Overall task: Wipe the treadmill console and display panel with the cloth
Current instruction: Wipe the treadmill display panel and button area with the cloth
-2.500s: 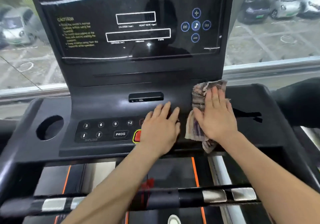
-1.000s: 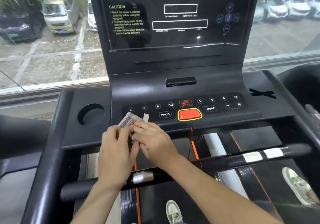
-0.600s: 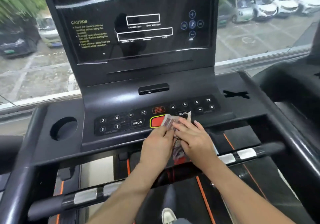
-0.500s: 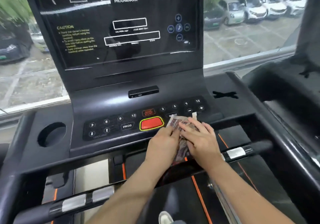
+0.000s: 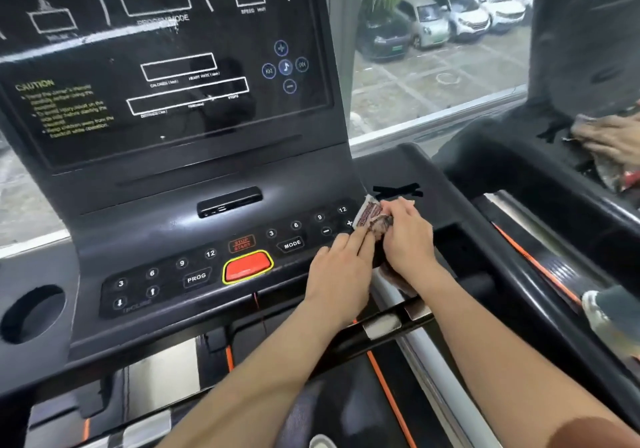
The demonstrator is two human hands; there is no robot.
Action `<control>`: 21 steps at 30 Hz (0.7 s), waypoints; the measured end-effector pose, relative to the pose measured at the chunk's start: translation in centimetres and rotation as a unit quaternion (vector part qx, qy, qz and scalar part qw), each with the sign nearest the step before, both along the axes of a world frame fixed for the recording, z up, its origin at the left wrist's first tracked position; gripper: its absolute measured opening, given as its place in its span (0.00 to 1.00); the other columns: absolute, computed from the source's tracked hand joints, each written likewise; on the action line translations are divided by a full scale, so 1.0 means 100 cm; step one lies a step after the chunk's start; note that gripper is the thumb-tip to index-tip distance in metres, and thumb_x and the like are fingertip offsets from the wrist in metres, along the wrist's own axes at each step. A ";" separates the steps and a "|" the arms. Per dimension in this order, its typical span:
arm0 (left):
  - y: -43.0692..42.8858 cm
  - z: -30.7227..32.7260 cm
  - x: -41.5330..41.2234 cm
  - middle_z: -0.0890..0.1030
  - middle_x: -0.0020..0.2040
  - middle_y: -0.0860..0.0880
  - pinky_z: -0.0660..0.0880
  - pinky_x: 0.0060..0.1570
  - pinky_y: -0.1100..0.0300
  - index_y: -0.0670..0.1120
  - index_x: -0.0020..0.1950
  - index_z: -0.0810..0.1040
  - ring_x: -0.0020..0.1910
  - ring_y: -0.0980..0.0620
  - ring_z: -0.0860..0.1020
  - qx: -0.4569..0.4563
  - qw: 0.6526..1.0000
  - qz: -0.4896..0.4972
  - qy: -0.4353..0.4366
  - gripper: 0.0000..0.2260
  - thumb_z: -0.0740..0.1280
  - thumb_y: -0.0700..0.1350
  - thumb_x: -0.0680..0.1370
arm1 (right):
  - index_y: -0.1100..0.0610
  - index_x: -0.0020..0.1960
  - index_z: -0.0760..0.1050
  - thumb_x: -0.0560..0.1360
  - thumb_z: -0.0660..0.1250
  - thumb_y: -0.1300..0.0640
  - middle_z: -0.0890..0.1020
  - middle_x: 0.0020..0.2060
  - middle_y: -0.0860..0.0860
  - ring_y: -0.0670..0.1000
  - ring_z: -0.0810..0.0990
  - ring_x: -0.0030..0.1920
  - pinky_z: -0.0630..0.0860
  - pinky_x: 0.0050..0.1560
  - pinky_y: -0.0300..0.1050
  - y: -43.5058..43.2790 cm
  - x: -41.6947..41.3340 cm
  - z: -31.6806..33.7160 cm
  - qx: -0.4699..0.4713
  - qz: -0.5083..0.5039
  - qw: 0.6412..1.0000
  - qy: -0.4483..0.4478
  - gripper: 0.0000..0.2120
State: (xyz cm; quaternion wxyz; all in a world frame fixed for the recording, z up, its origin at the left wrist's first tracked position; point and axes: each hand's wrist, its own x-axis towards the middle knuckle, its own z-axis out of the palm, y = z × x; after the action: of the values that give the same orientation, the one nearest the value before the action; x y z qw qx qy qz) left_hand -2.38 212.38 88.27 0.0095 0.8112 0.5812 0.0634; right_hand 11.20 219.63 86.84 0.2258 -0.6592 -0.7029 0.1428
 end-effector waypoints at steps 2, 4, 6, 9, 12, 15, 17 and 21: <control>0.001 0.001 -0.003 0.59 0.77 0.49 0.71 0.56 0.52 0.45 0.78 0.56 0.67 0.46 0.65 -0.007 1.000 0.003 0.010 0.35 0.65 0.43 0.73 | 0.52 0.63 0.71 0.78 0.54 0.61 0.73 0.66 0.52 0.62 0.73 0.62 0.68 0.60 0.54 0.008 -0.005 0.013 -0.035 0.011 0.999 0.007 0.16; 0.003 -0.001 -0.004 0.58 0.78 0.48 0.70 0.56 0.51 0.44 0.78 0.56 0.68 0.46 0.64 -0.014 1.000 0.005 0.020 0.35 0.67 0.43 0.73 | 0.52 0.62 0.71 0.78 0.54 0.63 0.74 0.63 0.51 0.60 0.73 0.61 0.67 0.60 0.53 0.020 -0.009 0.024 -0.060 0.032 0.998 0.007 0.16; 0.004 -0.002 -0.004 0.58 0.78 0.49 0.70 0.58 0.52 0.45 0.78 0.56 0.69 0.46 0.63 -0.024 1.000 0.012 0.013 0.35 0.67 0.43 0.73 | 0.53 0.63 0.70 0.77 0.55 0.64 0.74 0.64 0.52 0.57 0.72 0.64 0.67 0.63 0.54 0.037 -0.013 0.029 -0.067 0.057 0.996 0.004 0.17; 0.004 0.000 -0.007 0.56 0.78 0.51 0.69 0.60 0.51 0.47 0.77 0.57 0.70 0.46 0.60 -0.047 0.999 0.006 -0.004 0.34 0.66 0.43 0.73 | 0.53 0.65 0.67 0.77 0.55 0.64 0.73 0.65 0.52 0.56 0.71 0.65 0.65 0.63 0.54 0.061 -0.024 0.027 -0.081 0.069 0.994 0.001 0.18; -0.002 0.000 -0.017 0.55 0.79 0.49 0.69 0.63 0.49 0.48 0.74 0.66 0.71 0.46 0.57 -0.072 0.996 -0.031 -0.030 0.29 0.65 0.40 0.72 | 0.53 0.65 0.66 0.76 0.56 0.64 0.73 0.65 0.53 0.57 0.72 0.64 0.63 0.60 0.53 0.085 -0.037 0.031 -0.088 0.056 0.995 -0.003 0.18; -0.001 0.004 -0.025 0.60 0.77 0.46 0.70 0.63 0.48 0.48 0.68 0.72 0.71 0.44 0.60 -0.070 0.995 -0.063 -0.028 0.26 0.65 0.39 0.69 | 0.53 0.64 0.65 0.75 0.56 0.64 0.75 0.62 0.55 0.58 0.73 0.63 0.63 0.61 0.54 0.107 -0.045 0.035 -0.104 0.045 0.994 -0.005 0.18; 0.006 0.005 -0.029 0.66 0.75 0.45 0.72 0.61 0.46 0.46 0.68 0.72 0.70 0.42 0.65 -0.040 0.998 -0.049 -0.015 0.28 0.65 0.40 0.67 | 0.54 0.65 0.64 0.75 0.56 0.64 0.76 0.61 0.56 0.59 0.73 0.63 0.63 0.62 0.55 0.109 -0.046 0.036 -0.114 0.040 0.993 -0.003 0.19; 0.016 0.002 -0.030 0.73 0.70 0.43 0.74 0.61 0.45 0.41 0.71 0.70 0.68 0.42 0.72 -0.026 0.999 -0.020 0.008 0.30 0.53 0.46 0.70 | 0.55 0.62 0.64 0.76 0.58 0.62 0.77 0.57 0.57 0.62 0.76 0.57 0.67 0.58 0.54 0.071 -0.031 0.031 -0.066 0.041 0.997 -0.004 0.15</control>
State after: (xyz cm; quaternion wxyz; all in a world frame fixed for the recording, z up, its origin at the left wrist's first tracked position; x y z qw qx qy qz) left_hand -5.42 214.01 88.52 0.0277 0.8228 0.5661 0.0416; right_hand 8.05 226.68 89.90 0.1726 -0.6436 -0.7196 0.1953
